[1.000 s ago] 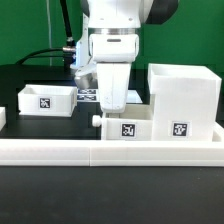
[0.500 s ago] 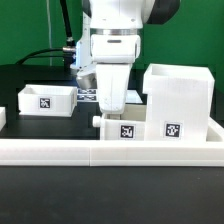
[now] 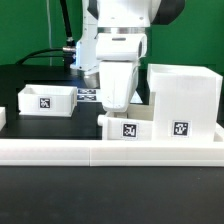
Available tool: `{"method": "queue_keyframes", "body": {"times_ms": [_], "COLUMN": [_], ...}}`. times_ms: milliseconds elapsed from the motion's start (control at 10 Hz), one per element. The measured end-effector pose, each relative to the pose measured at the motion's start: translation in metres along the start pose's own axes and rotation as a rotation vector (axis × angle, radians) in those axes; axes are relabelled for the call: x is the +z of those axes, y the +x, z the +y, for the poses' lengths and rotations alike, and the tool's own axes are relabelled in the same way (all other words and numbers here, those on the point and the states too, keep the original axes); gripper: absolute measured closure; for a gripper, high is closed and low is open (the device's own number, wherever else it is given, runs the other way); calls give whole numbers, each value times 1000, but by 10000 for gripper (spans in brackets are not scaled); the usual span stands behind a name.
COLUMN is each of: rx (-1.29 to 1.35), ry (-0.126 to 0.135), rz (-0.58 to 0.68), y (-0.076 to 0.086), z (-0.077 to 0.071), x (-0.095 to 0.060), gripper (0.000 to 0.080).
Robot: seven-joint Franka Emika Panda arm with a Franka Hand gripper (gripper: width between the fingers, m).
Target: Assemble drawer
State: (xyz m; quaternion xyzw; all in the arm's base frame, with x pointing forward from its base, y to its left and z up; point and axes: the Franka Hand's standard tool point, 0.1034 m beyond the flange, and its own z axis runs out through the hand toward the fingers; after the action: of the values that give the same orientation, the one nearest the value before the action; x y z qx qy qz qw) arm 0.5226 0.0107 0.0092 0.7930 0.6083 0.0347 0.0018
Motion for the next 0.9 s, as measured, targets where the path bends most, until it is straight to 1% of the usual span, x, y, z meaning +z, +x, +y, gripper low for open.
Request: {"method": "queue_keyframes", "body": {"times_ms": [400, 600, 700, 800, 900], "rx": [-40, -121, -133, -155, -162], "ry": [7, 28, 46, 38, 37], "rz": [-4, -19, -26, -30, -31], "y": [-3, -1, 0, 3, 6], "z": [1, 7, 9, 11, 11], "x": [1, 1, 1, 1, 1], "gripper": [757, 757, 757, 757, 757]}}
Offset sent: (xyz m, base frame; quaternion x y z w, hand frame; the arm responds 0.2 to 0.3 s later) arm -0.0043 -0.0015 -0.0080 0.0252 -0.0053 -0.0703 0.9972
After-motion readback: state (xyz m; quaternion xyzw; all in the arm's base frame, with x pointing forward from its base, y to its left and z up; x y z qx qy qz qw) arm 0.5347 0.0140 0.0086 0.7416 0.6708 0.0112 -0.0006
